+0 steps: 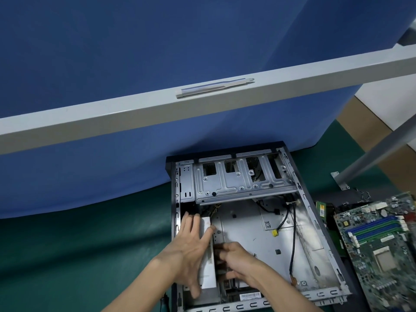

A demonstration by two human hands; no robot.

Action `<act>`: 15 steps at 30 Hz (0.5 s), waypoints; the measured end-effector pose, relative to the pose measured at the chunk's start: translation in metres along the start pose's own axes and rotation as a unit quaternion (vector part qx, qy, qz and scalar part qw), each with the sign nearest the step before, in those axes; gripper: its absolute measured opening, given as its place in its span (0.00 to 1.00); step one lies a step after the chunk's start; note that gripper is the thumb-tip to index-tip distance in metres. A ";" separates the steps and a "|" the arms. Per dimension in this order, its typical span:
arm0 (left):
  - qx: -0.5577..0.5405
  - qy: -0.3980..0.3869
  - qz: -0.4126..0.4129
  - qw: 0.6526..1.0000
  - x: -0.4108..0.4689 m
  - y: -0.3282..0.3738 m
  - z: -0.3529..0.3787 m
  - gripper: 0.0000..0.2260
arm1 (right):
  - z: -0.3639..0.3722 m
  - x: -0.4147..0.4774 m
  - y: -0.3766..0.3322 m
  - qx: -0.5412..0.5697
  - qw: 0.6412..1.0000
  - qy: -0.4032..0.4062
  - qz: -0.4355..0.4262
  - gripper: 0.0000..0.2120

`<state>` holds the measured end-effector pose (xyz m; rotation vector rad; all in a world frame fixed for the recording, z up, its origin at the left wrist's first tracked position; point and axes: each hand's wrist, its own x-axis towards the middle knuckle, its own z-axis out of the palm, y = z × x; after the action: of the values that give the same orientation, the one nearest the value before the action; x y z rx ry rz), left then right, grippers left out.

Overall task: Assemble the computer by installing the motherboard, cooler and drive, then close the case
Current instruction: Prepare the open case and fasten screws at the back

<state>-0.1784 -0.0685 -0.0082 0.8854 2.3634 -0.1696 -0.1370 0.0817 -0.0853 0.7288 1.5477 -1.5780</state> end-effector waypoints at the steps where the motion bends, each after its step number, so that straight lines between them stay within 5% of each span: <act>1: -0.010 0.001 0.004 1.000 -0.001 -0.001 0.001 0.60 | -0.002 0.000 -0.004 -0.015 1.000 0.012 -0.025 0.14; 5: -0.044 0.030 0.030 0.998 -0.001 -0.017 -0.001 0.54 | -0.007 0.002 -0.029 0.015 0.991 -0.008 -0.130 0.20; 9: -0.096 0.217 -0.018 0.971 0.000 -0.042 0.004 0.28 | -0.009 0.010 -0.042 -0.083 0.983 -0.062 -0.150 0.35; 11: -0.068 0.239 -0.031 0.968 0.001 -0.049 0.014 0.22 | -0.007 0.016 -0.050 -0.140 0.978 -0.063 -0.140 0.43; 15: -0.066 0.233 -0.033 0.970 0.009 -0.050 0.030 0.33 | -0.002 0.026 -0.063 -0.178 0.970 -0.116 -0.119 0.35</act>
<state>-0.2007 -0.1117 -0.0422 0.8516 2.7985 0.1913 -0.2043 0.0764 -0.0737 0.1583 1.7241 -1.4354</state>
